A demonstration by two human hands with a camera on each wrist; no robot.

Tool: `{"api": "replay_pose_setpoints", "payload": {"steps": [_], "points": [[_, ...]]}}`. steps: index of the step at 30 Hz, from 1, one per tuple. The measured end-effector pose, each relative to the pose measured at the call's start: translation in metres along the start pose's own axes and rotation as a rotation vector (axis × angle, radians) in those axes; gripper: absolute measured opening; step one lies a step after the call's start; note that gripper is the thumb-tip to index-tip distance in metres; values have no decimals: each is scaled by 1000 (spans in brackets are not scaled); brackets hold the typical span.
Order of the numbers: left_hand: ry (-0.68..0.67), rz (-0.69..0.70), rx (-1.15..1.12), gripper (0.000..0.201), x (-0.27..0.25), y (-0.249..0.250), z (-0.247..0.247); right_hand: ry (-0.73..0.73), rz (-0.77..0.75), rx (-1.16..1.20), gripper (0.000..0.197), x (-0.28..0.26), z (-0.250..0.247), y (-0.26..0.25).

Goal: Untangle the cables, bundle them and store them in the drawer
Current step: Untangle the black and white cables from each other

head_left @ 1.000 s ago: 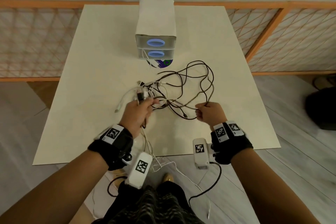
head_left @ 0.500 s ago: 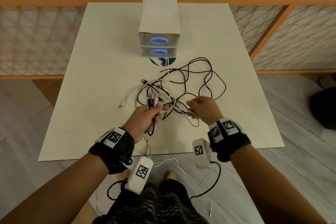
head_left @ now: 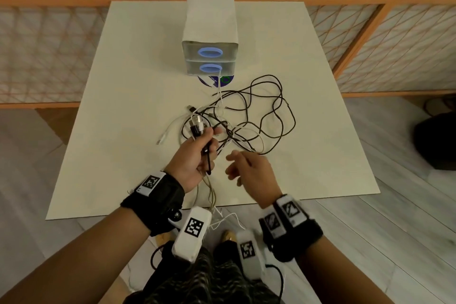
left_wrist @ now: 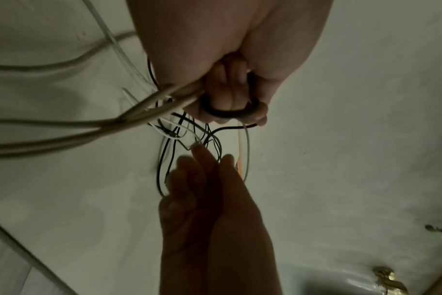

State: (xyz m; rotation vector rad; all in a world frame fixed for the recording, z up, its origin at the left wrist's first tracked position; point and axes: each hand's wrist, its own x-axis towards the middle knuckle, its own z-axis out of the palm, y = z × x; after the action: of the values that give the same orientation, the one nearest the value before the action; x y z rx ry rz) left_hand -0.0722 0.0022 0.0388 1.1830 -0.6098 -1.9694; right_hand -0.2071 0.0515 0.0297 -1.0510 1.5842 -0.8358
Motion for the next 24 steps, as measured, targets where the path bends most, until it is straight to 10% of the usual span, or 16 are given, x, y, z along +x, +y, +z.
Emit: {"api": "replay_pose_setpoints", "payload": {"steps": [4, 19, 24], "points": [[-66, -63, 33, 26, -7, -6, 4, 24, 123, 313, 19, 28, -9, -12], [53, -269, 167, 37, 0, -8, 8, -57, -242, -287, 22, 25, -17, -4], [51, -334, 270, 33, 11, -20, 16, -86, -313, -155, 32, 10, -22, -5]]}}
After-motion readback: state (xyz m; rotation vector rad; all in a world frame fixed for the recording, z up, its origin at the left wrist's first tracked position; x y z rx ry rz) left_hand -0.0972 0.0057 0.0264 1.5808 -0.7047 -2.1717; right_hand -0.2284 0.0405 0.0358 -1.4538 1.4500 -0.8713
